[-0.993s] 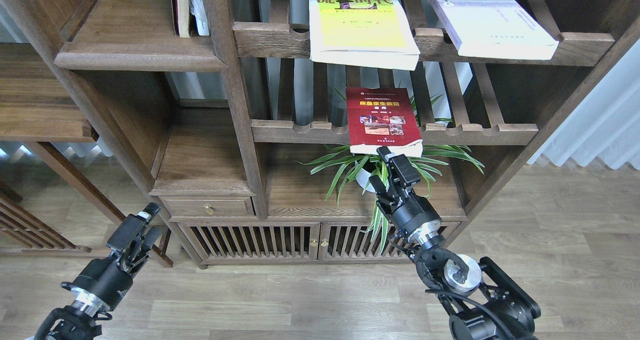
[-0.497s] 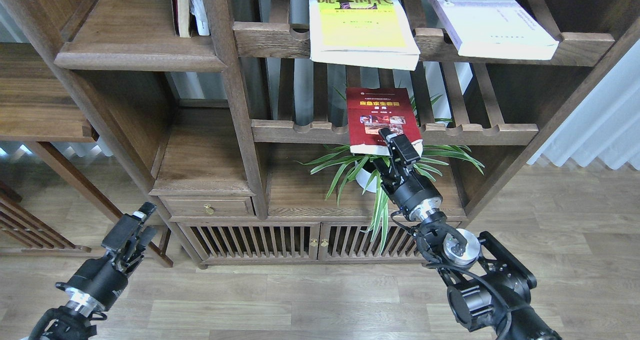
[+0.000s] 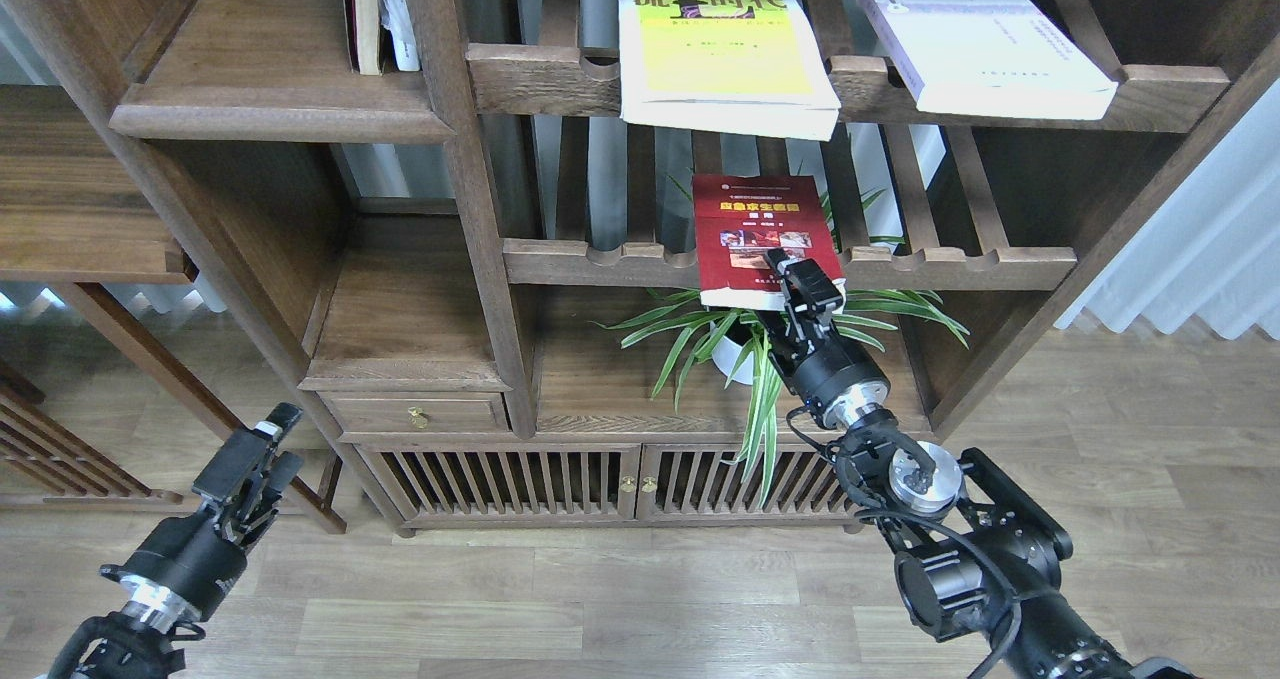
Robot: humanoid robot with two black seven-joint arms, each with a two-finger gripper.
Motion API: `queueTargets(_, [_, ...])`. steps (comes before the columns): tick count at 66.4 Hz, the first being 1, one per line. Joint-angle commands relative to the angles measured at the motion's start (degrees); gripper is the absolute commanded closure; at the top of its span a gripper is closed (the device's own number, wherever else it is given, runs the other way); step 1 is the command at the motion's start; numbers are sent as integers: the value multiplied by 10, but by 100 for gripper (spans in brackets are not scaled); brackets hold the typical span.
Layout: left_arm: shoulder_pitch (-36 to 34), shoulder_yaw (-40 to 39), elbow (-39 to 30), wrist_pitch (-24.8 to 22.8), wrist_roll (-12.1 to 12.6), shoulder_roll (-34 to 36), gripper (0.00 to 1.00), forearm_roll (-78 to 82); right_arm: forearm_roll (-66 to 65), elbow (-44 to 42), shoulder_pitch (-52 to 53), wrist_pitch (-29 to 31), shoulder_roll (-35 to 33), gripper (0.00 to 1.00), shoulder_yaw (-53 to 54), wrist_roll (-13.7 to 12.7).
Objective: Organize books on shelf
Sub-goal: 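Reach the right gripper up to the red book's lower edge and grip it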
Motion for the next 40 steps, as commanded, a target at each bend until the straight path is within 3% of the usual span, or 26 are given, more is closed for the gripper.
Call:
queueTargets(1, [0,0,-1,0,0,0,0,0,0,-17,11,0,0,36,-1,2])
queueTargets(7, [1,-1,1,0,0,3,0,0,0,-24,14,0,0,43,-1,2])
queueTargets(13, [1,-1,2,0,0,9,0,0,3,-23,14,7,0,62,1,3])
queueTargets(27, [4,-2,4,0,0,11,0,0,7,-21,12,33,0,78,-6,2])
queueTargets(28, [4,-2,5,0,0,11,0,0,7,-20,12,56,0,85,-10,1])
queueTargets(32, [4,-2,7,0,0,11,0,0,7,-20,11,81,0,94,-19,1])
queueTargets(40, [4,-2,11,0,0,11,0,-3,7,-18,8,112,0,95,-41,-2])
